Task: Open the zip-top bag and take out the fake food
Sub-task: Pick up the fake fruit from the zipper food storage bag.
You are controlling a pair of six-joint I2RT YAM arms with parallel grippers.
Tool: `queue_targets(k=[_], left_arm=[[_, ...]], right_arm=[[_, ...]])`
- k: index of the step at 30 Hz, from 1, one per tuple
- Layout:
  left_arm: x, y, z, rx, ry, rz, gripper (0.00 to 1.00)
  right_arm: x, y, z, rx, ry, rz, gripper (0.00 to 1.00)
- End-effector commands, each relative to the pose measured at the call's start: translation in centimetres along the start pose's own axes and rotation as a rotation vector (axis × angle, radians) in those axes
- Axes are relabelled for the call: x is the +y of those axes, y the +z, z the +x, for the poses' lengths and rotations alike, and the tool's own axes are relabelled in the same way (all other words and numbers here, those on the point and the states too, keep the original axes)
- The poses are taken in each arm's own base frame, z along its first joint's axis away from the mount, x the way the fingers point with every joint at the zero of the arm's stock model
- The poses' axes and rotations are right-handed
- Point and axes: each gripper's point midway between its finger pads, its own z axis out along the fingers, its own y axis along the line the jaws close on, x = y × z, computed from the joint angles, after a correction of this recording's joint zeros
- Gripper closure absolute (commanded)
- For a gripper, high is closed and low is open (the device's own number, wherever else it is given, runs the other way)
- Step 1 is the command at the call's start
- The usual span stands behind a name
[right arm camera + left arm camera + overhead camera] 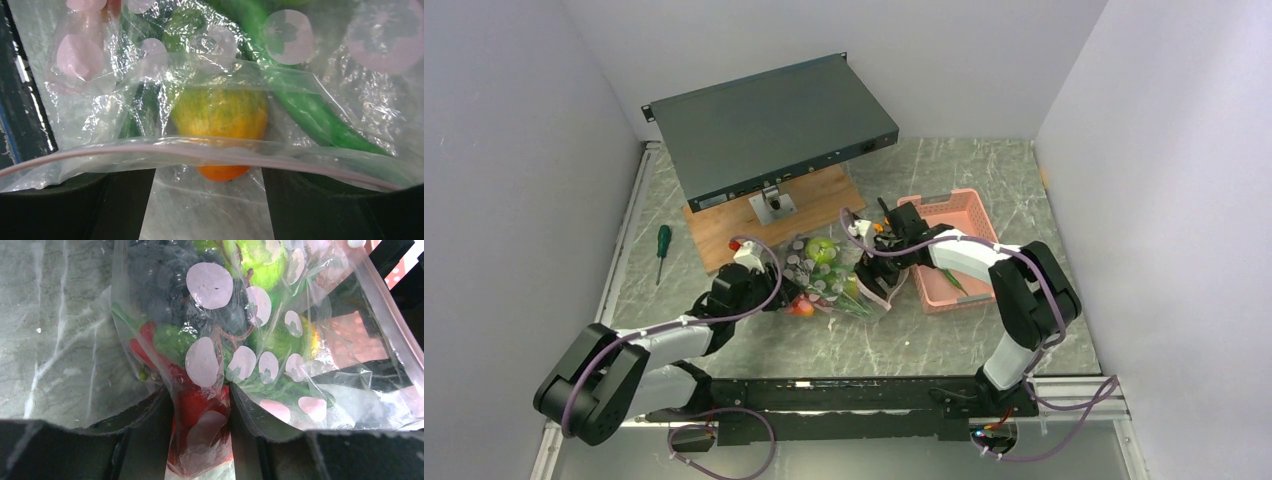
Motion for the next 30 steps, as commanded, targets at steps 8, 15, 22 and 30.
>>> queue_targets(k=[8,15,22,30], left_arm=[[1.2,0.0,3.0,0.148,0.043,-0.021,0.57],[1.4,-0.1,3.3,0.151,0.035,-0.026,0.6],[3.2,-1.3,3.1,0.124,0.04,-0.132,0.83],[4.5,-3.1,1.7,0.094,0.097,-0.245,0.95]], right_arm=[[0.2,1.8,-0.4,0.092,-0.102,0.042,0.24],[0.3,2.2,-0.3,0.113,-0.121,0.054,0.55],[0.6,-0.2,-1.6,0.085,-0.198,0.082,0.87],[2.6,-2.9,-1.2,0.112,-0.289,0.045,0.95]])
